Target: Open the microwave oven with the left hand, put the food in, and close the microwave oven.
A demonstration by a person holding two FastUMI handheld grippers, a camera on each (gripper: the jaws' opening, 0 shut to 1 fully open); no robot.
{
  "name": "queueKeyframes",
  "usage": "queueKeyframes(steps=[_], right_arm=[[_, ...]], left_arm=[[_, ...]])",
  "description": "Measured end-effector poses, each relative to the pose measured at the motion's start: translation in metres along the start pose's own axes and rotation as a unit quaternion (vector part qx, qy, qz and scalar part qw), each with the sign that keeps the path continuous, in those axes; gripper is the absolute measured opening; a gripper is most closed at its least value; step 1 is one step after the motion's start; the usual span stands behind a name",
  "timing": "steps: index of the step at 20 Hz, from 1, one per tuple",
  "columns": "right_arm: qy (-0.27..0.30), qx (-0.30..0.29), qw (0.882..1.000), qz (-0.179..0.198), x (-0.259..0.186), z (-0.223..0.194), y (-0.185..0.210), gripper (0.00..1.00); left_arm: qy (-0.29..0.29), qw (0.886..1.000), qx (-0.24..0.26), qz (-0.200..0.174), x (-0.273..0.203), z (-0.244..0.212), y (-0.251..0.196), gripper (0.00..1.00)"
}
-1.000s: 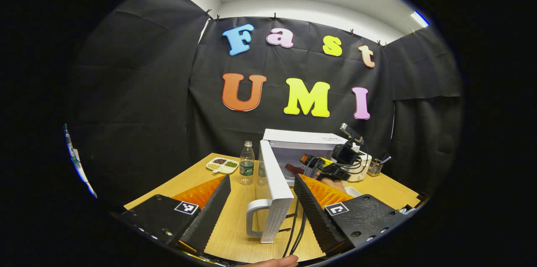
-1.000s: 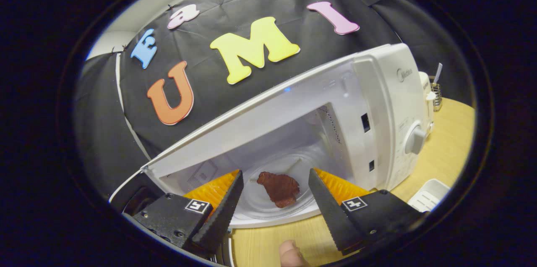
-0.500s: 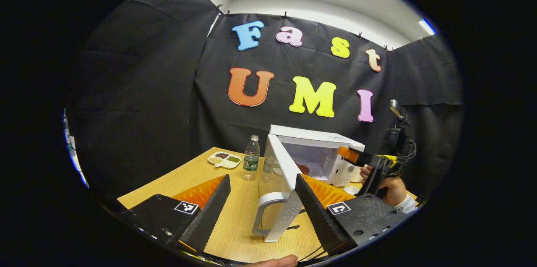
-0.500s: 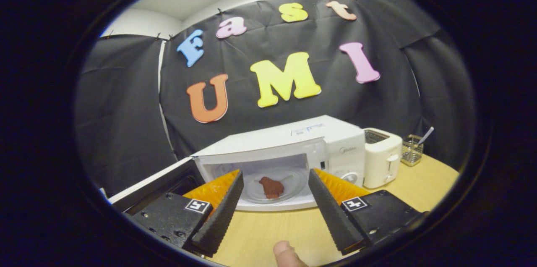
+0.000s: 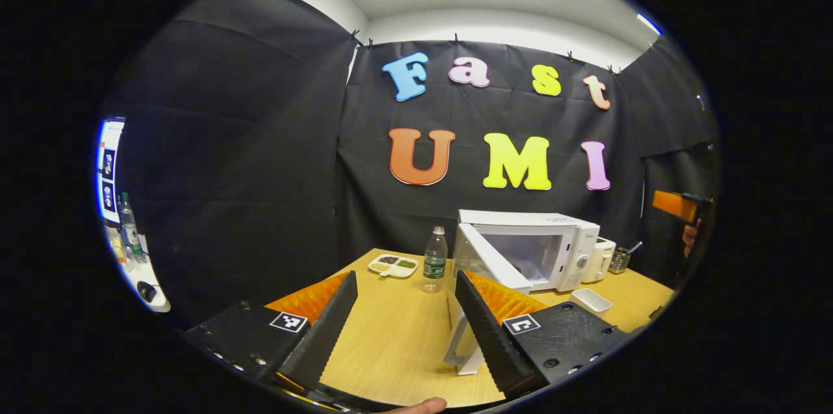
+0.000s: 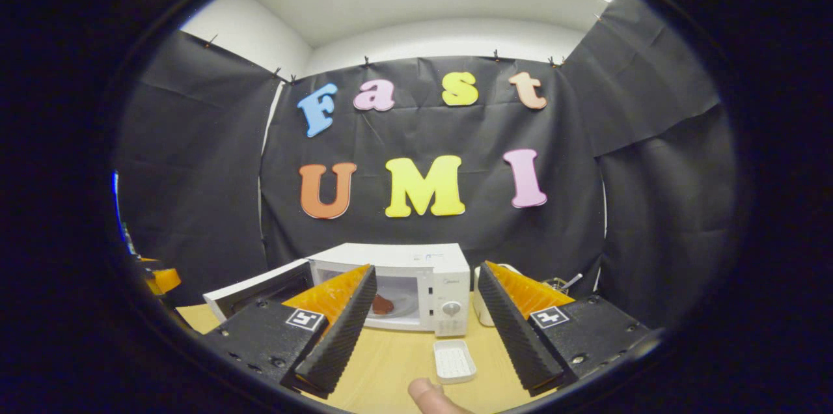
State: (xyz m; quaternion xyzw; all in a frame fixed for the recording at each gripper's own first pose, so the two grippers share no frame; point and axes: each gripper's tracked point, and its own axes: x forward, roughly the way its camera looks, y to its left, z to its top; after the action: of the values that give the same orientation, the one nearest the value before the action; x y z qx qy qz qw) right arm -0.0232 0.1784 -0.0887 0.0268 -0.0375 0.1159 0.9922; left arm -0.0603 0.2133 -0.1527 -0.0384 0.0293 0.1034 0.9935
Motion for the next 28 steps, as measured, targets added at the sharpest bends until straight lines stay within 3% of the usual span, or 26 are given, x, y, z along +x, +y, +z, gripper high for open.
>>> queueKeyframes(steps=[4,5,12,19,28], right_arm=[[0.003,0.023,1.000,-0.010,-0.044,0.008,-0.033,1.00],[0.004,0.022,1.000,-0.011,-0.051,0.009,-0.039,1.00],[0.003,0.013,1.000,-0.017,-0.073,0.011,-0.062,1.00],[0.028,0.033,0.999,0.007,-0.069,-0.002,-0.055,1.00],[0.028,0.018,0.999,0.014,-0.066,0.004,-0.048,1.00]], left_arm=[[0.030,0.999,0.012,-0.038,0.002,-0.033,-0.014,0.34],[0.032,0.999,0.000,-0.036,0.003,-0.037,-0.015,0.00],[0.051,0.998,-0.006,-0.037,0.020,-0.058,-0.021,0.00],[0.093,0.994,-0.004,-0.055,0.048,-0.093,-0.043,0.00],[0.078,0.991,-0.009,-0.109,0.055,-0.094,-0.102,0.00]])
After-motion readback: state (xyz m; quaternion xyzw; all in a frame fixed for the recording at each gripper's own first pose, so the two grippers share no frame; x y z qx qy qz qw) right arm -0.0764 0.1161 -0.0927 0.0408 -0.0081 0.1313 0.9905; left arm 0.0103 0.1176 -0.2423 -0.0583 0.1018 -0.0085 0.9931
